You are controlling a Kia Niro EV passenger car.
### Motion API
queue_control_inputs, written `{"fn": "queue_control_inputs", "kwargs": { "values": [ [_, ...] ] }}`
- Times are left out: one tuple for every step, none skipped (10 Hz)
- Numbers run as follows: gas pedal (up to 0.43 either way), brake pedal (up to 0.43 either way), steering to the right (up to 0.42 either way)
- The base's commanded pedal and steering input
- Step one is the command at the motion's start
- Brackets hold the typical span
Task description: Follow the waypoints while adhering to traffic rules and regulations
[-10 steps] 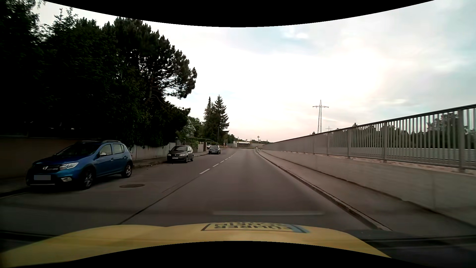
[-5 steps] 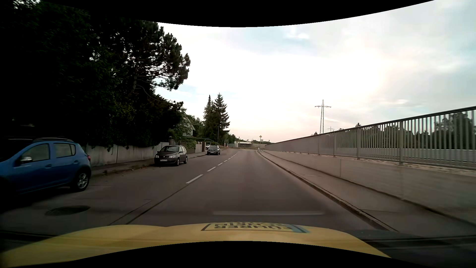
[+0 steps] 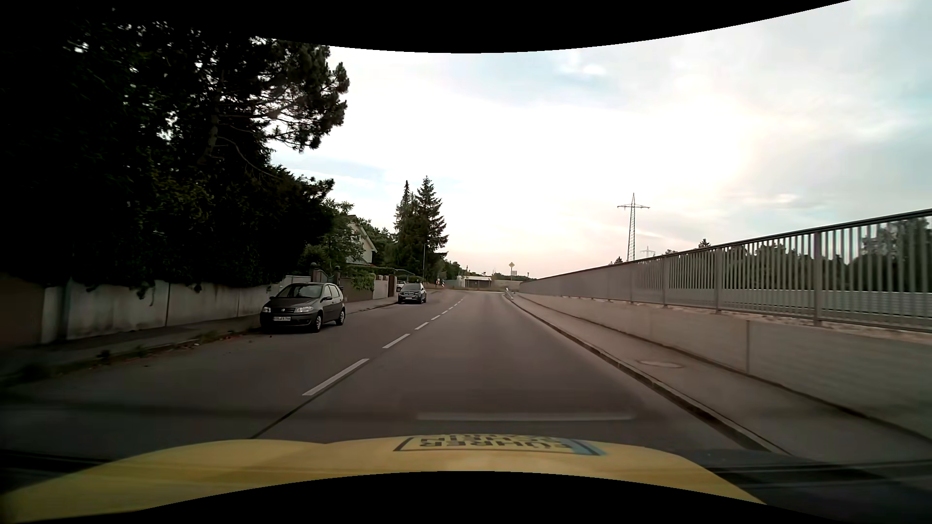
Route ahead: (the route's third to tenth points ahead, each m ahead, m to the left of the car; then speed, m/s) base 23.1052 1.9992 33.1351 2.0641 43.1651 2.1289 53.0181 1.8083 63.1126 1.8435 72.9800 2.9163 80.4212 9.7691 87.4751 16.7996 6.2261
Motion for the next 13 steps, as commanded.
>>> {"fn": "queue_control_inputs", "kwargs": {
  "values": [
    [0.067,0.0,0.005],
    [0.067,0.0,0.005],
    [0.067,0.0,0.004],
    [0.067,0.0,0.004],
    [0.059,0.0,0.003],
    [0.059,0.0,0.003],
    [0.039,0.0,0.003],
    [0.039,0.0,0.003],
    [0.039,0.0,0.003],
    [0.039,0.0,0.003],
    [0.047,0.0,0.003],
    [0.059,0.0,0.003],
    [0.067,0.0,0.003]
  ]
}}
